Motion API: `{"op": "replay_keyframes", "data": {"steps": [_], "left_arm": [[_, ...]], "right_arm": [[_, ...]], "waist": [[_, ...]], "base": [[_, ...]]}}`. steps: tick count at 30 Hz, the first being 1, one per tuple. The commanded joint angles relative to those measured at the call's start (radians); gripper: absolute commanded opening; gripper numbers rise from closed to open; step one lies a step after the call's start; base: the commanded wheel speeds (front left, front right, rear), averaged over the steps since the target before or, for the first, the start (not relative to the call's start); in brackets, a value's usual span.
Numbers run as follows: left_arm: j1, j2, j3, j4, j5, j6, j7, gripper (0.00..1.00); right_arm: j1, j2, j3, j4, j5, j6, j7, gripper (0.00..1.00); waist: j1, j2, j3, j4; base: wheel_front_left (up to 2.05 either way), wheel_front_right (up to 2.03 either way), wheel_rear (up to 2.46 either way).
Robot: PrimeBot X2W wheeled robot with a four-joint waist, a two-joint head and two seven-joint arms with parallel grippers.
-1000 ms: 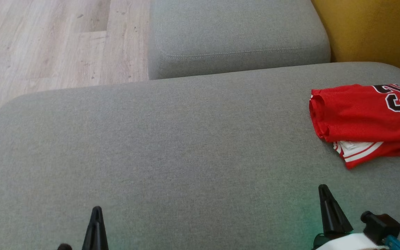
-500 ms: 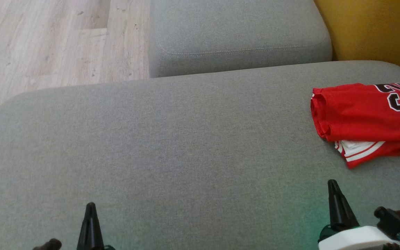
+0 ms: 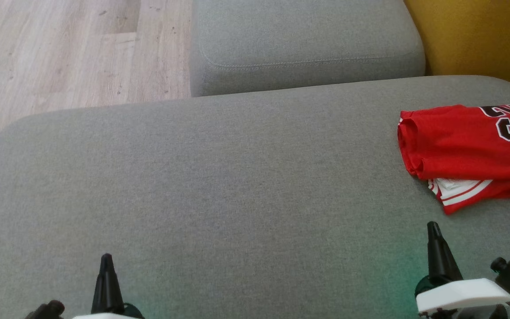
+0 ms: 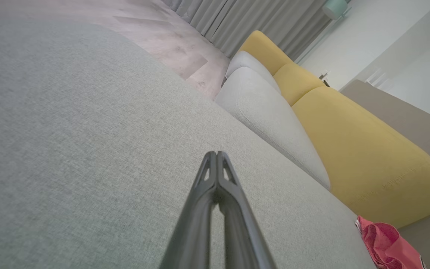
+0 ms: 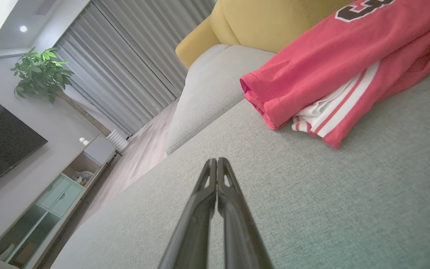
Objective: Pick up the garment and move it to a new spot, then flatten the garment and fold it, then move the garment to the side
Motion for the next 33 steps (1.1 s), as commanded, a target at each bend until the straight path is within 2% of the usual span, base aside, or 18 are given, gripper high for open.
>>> {"op": "replay_keyframes", "data": {"steps": [1,33], "left_arm": [[-0.057,0.014,0.024,-0.023,-0.034,-0.007,0.007,0.0],[-0.146,0.017,0.085,0.015,-0.395,-0.043,0.097,0.0]], "right_arm": [[-0.054,-0.018,-0.002,-0.028,0.041,0.0,0.007,0.0],[-0.123,-0.023,-0.05,-0.015,0.446,0.0,0.095,0.0]], "waist": [[-0.0001,-0.0001,0.001,0.0],[-0.0001,-0.0001,0.019,0.007]], "base": [[0.0,0.0,0.0],[0.0,0.0,0.0]]}}
